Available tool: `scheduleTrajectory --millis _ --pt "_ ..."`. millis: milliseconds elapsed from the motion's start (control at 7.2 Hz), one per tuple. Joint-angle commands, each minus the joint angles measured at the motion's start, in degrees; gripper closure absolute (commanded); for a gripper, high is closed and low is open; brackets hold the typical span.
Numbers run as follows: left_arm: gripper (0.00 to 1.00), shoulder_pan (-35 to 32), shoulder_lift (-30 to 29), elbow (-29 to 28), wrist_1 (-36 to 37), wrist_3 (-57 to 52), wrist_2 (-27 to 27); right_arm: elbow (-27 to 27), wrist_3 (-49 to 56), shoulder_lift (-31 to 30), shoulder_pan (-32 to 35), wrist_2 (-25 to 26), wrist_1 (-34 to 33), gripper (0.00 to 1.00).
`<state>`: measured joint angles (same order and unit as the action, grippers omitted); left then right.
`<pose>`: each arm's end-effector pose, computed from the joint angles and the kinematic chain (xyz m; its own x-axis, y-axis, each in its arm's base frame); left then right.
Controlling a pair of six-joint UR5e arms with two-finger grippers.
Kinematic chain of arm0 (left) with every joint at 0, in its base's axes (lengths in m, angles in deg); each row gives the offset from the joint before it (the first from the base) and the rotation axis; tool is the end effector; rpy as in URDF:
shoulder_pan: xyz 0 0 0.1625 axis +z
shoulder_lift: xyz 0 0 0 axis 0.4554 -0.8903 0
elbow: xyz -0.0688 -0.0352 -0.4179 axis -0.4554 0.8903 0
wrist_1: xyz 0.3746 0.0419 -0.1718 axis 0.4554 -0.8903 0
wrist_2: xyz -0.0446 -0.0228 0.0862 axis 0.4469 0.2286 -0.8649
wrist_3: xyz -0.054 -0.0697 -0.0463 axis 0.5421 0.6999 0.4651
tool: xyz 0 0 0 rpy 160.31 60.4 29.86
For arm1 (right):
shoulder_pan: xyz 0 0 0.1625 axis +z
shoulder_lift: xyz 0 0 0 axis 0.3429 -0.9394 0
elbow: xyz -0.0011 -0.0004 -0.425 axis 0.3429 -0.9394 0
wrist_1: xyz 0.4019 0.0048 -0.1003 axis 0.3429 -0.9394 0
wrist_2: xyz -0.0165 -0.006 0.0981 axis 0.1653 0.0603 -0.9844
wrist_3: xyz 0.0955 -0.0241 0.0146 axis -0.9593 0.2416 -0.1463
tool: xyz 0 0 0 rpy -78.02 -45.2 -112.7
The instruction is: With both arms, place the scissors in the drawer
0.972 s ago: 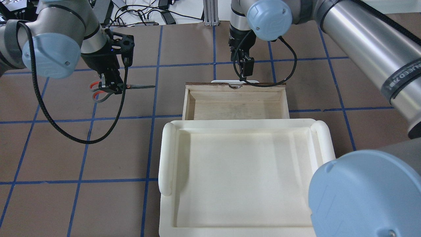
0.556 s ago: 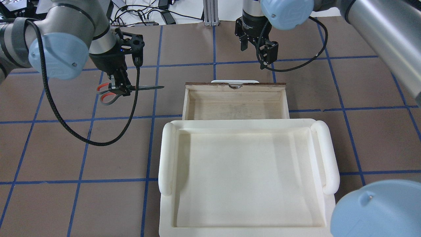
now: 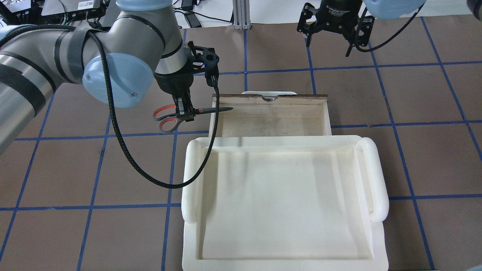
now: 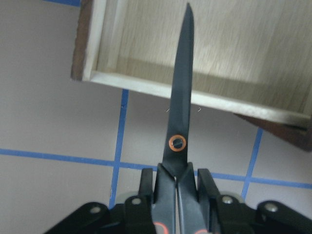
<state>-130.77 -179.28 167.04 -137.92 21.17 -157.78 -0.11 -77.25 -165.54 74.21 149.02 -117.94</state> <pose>-0.2592 -0.5005 0.3914 -0.1564 0.9854 0.0669 0.9876 0.1551 0.0255 0.1728 -0.5915 0.4842 -0.9296 0.3682 0.0176 0.3660 0.9276 -0.0754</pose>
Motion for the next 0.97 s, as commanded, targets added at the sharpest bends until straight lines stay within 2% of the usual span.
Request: scheduleTrajectory --millis 0,278,556,833 --pt "1.0 -5.38 -1.04 0.01 1.56 4.23 0.84 0.27 8.13 -3.38 -1.36 -0.96 0.17 0.0" --pt "1.0 -8.02 -2.97 -0.33 4.2 5.31 1.11 0.88 9.81 -4.98 -1.18 -2.0 0.34 0.0" --pt "1.0 -11.79 -6.04 -3.04 5.87 6.09 1.64 1.41 18.24 -6.12 -1.27 -4.19 1.13 0.0" --pt "1.0 -12.25 -7.9 -4.55 5.88 5.75 3.66 1.41 18.62 -6.21 -1.36 -5.69 1.4 0.0"
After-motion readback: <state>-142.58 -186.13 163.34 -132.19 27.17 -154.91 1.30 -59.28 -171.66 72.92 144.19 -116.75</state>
